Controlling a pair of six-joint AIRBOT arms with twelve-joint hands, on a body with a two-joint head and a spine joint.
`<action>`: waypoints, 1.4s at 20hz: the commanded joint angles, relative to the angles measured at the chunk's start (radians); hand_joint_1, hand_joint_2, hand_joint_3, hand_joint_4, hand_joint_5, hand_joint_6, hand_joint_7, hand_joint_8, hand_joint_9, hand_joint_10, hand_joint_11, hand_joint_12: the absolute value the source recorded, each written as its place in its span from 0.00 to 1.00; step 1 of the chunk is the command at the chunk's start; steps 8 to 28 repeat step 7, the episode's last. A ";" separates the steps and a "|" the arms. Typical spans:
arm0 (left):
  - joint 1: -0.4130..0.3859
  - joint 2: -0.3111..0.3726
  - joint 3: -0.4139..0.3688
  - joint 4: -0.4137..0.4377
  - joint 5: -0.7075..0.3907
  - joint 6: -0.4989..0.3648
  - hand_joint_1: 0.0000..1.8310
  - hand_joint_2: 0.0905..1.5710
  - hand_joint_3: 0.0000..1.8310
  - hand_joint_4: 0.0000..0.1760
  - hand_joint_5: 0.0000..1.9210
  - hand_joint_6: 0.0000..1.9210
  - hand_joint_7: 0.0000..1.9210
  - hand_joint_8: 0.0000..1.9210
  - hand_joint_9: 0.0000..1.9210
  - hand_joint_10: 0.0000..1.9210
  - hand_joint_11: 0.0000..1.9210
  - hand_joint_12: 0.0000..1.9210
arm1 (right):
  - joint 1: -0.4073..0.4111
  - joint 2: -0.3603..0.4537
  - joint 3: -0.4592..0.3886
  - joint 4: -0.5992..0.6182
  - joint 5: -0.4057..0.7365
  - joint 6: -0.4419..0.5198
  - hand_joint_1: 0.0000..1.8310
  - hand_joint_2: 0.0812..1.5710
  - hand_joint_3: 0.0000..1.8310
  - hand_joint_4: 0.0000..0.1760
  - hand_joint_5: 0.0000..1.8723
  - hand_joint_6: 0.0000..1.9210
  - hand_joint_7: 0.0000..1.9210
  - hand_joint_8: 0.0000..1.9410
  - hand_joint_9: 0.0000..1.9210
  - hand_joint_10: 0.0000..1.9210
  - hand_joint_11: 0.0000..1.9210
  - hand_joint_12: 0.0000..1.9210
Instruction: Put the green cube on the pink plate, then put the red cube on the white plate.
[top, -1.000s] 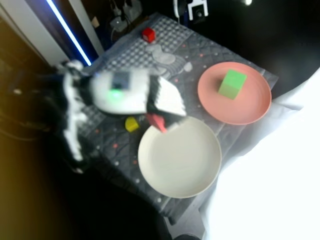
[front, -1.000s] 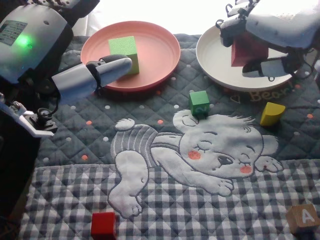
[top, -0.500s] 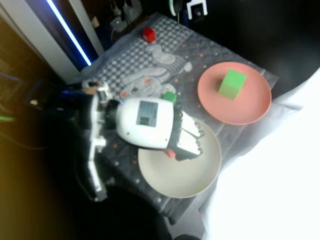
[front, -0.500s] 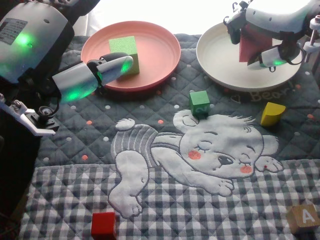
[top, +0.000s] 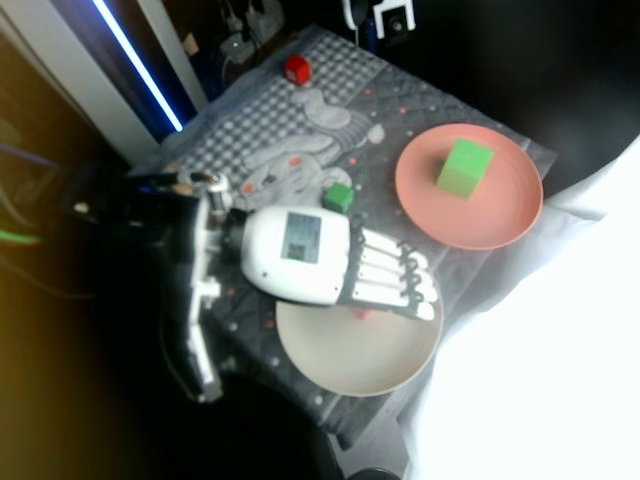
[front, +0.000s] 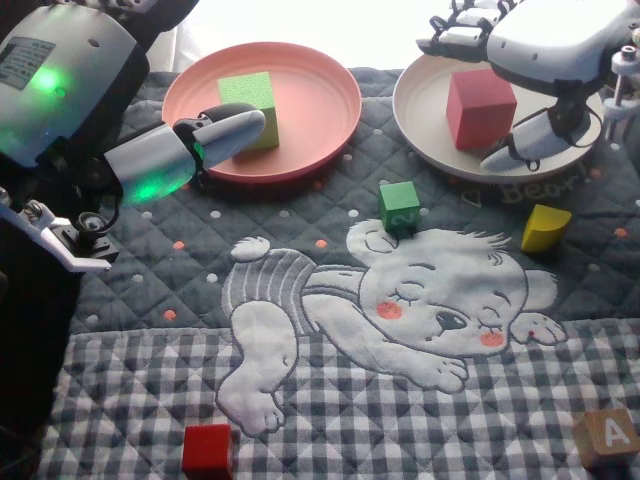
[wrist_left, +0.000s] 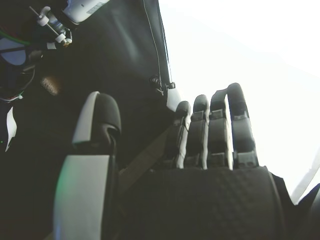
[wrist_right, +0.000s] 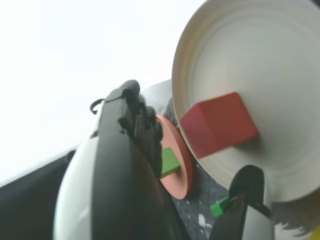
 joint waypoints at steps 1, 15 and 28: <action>-0.004 0.009 -0.005 0.008 -0.136 -0.003 0.33 0.73 0.00 0.01 0.07 0.00 0.09 0.00 0.06 0.00 0.00 0.28 | 0.007 0.029 -0.018 0.021 -0.152 -0.001 0.52 0.56 0.00 0.00 0.11 0.00 0.08 0.00 0.06 0.01 0.00 0.24; 0.026 0.050 -0.030 -0.023 -0.206 -0.003 0.29 0.74 0.00 0.00 0.12 0.01 0.12 0.01 0.10 0.01 0.00 0.42 | -0.044 0.194 -0.237 0.021 -0.418 -0.002 0.45 0.58 0.00 0.00 0.14 0.01 0.10 0.01 0.07 0.01 0.00 0.27; 0.026 0.050 -0.030 -0.023 -0.206 -0.003 0.29 0.74 0.00 0.00 0.12 0.01 0.12 0.01 0.10 0.01 0.00 0.42 | -0.044 0.194 -0.237 0.021 -0.418 -0.002 0.45 0.58 0.00 0.00 0.14 0.01 0.10 0.01 0.07 0.01 0.00 0.27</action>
